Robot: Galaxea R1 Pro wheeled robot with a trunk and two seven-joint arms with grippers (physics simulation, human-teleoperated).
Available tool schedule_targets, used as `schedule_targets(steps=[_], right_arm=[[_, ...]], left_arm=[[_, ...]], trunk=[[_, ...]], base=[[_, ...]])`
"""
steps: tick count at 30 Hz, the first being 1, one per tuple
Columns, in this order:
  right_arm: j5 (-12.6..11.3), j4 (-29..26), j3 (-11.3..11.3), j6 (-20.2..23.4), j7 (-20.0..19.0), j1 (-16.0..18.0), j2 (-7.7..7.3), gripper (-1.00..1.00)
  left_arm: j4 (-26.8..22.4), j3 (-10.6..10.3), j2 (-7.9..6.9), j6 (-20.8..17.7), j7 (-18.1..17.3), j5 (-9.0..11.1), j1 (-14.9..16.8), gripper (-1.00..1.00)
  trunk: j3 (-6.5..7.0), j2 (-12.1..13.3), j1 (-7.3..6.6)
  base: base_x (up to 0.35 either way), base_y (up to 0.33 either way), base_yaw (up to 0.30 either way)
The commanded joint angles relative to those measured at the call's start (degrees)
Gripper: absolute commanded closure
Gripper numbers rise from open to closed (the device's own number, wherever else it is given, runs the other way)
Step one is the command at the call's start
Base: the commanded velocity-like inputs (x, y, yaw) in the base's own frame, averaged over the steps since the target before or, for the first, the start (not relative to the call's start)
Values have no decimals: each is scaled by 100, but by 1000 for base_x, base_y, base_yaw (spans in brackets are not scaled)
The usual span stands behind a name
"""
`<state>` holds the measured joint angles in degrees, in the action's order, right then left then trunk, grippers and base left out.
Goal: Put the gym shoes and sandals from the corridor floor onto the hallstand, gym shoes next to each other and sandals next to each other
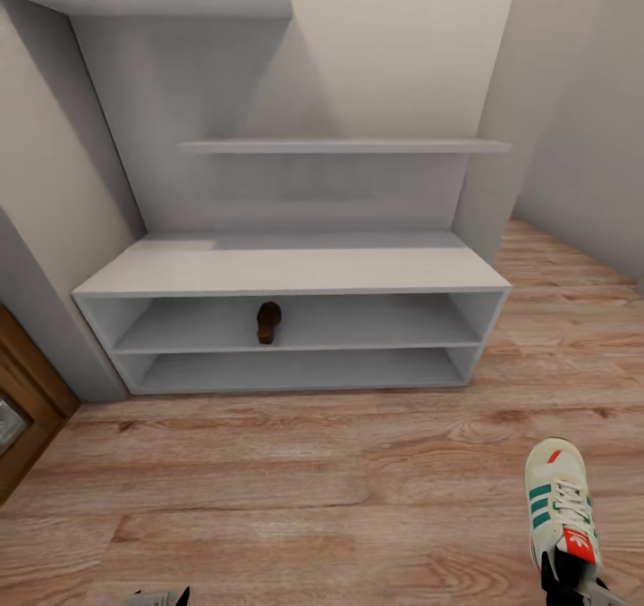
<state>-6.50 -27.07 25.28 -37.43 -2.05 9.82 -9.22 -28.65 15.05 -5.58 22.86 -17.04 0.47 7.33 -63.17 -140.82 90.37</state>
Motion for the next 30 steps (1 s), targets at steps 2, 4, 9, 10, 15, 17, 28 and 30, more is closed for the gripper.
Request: schedule_targets(steps=[2,4,9,10,15,17,28,30], right_arm=[[-45,1,2,-18,-23,2,-1,100],[-46,0,2,-18,-23,2,-1,100],[-45,0,-2,-18,-23,2,-1,100],[-45,0,-2,-18,-21,2,-1,100],[-48,-1,-5,-18,-16,2,4,100],[-51,-7,-5,-18,-20,2,5,100],[-37,-40,-17,-9,-23,2,12,100],[97,24,-343,105,-22,2,124,100]], left_arm=[[8,33,4,9,-54,4,5,-100],[8,33,2,8,-49,3,5,-100],[8,33,-3,8,-36,4,5,-100],[8,33,-4,8,-34,2,5,-100],[8,33,-10,8,-29,2,5,-100],[8,33,-25,8,-30,4,5,-100],[64,66,-293,19,-95,31,-2,-100],[48,322,-288,23,-84,106,0,-100]], trunk=[[-4,-2,-1],[-4,-2,-1],[-4,-2,-1],[-4,-2,-1],[-4,-2,-1],[-4,-2,-1],[-4,-2,-1],[-4,-2,-1]], base=[[-6,298,0],[-4,270,0],[-1,120,0],[0,42,5],[0,21,105],[0,7,213],[0,1,57],[0,0,0]])
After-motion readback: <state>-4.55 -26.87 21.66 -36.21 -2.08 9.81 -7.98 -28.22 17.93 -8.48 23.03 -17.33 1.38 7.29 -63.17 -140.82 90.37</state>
